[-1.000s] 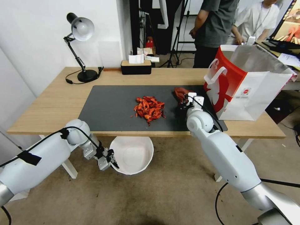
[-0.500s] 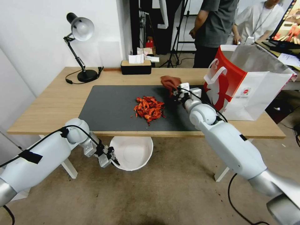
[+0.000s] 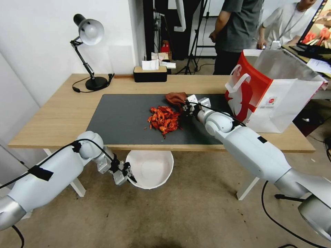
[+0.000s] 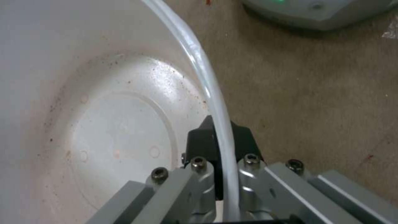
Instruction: Sweep shrimp from table into container with towel, then put container into takeout bag.
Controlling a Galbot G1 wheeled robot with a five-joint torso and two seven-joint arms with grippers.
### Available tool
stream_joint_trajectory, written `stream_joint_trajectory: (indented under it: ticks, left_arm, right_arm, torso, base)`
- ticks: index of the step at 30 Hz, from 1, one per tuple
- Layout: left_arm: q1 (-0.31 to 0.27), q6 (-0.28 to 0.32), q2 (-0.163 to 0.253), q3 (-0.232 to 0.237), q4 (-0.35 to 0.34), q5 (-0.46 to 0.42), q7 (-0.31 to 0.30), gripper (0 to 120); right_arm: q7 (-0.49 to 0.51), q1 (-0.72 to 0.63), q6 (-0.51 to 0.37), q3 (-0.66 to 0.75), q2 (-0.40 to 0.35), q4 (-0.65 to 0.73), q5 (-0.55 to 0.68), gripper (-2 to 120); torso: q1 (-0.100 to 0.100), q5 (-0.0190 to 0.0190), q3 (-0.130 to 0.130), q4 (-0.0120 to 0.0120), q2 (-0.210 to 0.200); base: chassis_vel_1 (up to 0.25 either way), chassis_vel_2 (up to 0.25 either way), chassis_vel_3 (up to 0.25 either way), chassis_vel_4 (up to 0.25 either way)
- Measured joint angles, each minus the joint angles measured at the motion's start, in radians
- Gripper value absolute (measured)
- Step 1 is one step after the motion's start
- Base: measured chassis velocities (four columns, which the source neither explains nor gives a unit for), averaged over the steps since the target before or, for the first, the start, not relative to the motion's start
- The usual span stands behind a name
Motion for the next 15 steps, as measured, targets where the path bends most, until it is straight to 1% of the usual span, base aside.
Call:
stream_joint_trajectory:
  ticks: [4,6,7,12,15]
  left_arm:
    - [-0.005,-0.003,0.0,-0.001,0.005,0.0,-0.001,0]
    - [-0.006,-0.006,0.0,-0.002,0.008,-0.001,-0.003,0]
    - [-0.006,-0.006,0.0,-0.002,0.008,-0.001,-0.003,0]
    - [-0.004,-0.011,0.0,-0.002,0.011,-0.001,-0.004,0]
    - [-0.006,-0.013,0.001,0.005,0.004,-0.001,-0.003,0]
  right_arm:
    - [-0.008,-0.005,-0.003,-0.019,-0.026,0.016,0.005,5]
    - [-0.009,-0.013,-0.006,-0.033,-0.052,0.04,0.017,5]
    - [-0.009,-0.013,-0.006,-0.033,-0.052,0.04,0.017,5]
    - [-0.014,-0.026,-0.012,-0.046,-0.098,0.095,0.05,5]
    - [-0.016,-0.032,-0.014,-0.05,-0.115,0.119,0.059,5]
  torso:
    - [0.0,0.0001,0.0,0.0,0.0]
    - [0.0,0.0001,0.0,-0.0001,0.0]
    - [0.0,0.0001,0.0,-0.0001,0.0]
    - [0.0,0.0,0.0,0.0001,0.0]
    - [0.0,0.0,0.0,-0.0002,0.0]
  base:
    - [0.0,0.0,0.0,0.0]
    - [0.0,0.0,0.0,0.0]
    - [0.0,0.0,0.0,0.0]
    - [0.0,0.0,0.0,0.0]
    - [0.0,0.0,0.0,0.0]
